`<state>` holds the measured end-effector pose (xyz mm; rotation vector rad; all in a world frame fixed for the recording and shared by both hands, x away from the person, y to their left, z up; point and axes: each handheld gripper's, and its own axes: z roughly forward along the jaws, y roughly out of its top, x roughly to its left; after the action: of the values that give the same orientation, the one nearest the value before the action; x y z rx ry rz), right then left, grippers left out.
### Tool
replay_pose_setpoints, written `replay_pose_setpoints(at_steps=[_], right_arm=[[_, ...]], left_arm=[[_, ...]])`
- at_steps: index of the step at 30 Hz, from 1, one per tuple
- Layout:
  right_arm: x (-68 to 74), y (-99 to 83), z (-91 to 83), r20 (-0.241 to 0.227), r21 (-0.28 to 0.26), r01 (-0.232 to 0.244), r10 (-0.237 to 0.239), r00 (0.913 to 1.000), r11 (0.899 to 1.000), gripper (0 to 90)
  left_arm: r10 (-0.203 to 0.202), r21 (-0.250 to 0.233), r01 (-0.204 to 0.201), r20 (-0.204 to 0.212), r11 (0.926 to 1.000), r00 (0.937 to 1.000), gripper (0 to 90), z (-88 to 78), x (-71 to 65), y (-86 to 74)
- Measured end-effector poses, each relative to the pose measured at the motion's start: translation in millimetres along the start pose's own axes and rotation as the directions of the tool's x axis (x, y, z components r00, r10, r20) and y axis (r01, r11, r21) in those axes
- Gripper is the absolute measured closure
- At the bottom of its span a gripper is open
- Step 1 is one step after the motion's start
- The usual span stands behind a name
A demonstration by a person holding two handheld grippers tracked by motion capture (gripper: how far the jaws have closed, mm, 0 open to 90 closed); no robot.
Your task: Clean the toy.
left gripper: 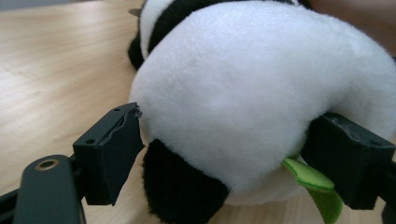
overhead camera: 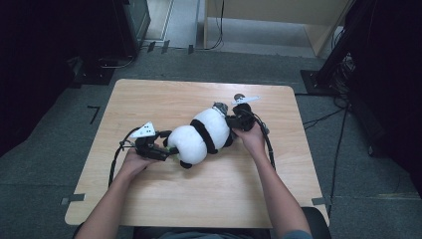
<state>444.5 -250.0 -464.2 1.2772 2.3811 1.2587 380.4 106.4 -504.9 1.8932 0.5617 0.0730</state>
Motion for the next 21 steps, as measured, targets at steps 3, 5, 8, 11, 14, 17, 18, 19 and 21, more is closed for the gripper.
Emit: replay_pose_setpoints(at_steps=[3, 5, 8, 11, 14, 17, 18, 19, 21], right_arm=[[0.1, -0.2, -0.2, -0.001, 0.002, -0.01, 0.01, 0.9999, 1.0, 81.1], [-0.8, -0.3, 0.1, 0.001, 0.001, -0.011, 0.011, 0.9999, 1.0, 81.0], [-0.9, -0.4, -0.1, 0.007, 0.0, -0.013, 0.013, 0.9999, 1.0, 80.8], [-1.1, -0.1, -0.5, 0.018, 0.003, -0.011, 0.011, 0.9998, 1.0, 80.5], [-2.1, -0.4, -2.6, 0.045, 0.002, -0.029, 0.029, 0.9986, 1.0, 79.3], [-7.4, -1.7, -9.0, 0.059, 0.006, -0.06, 0.059, 0.9965, 0.998, 78.1], [-9.4, -2.1, -12.0, 0.061, 0.007, -0.068, 0.067, 0.9959, 0.998, 77.9], [-10.8, -2.5, -15.8, 0.077, 0.007, -0.071, 0.071, 0.9946, 0.997, 78.0], [-13.9, -3.3, -23.4, 0.094, 0.0, -0.073, 0.073, 0.993, 0.997, 78.2]], left_arm=[[-0.013, 0.001, 0.013, 0.018, 0.9999, 0.9998, 18.1, 0.3, 0.7, -0.5], [-0.01, 0.009, 0.009, 0.028, 0.9999, 0.9996, 21.7, 0.4, 0.6, -0.9], [0.018, 0.025, -0.018, 0.029, 0.9995, 0.9994, 32.2, -1.4, -2.4, 0.0], [0.006, 0.035, -0.008, 0.029, 0.9993, 0.9996, 42.0, -1.9, -3.8, 0.7], [0.014, 0.046, -0.015, 0.025, 0.9988, 0.9996, 52.1, -3.6, -6.2, 2.9], [0.009, 0.041, -0.01, 0.026, 0.9991, 0.9996, 56.7, -5.4, -8.4, 5.4], [0.003, 0.031, -0.004, 0.03, 0.9995, 0.9995, 58.3, -6.2, -9.1, 6.3], [-0.01, 0.023, 0.009, 0.04, 0.9997, 0.9991, 59.9, -6.8, -9.4, 7.2], [-0.029, 0.018, 0.028, 0.052, 0.9995, 0.9982, 60.5, -8.0, -10.4, 9.0]])
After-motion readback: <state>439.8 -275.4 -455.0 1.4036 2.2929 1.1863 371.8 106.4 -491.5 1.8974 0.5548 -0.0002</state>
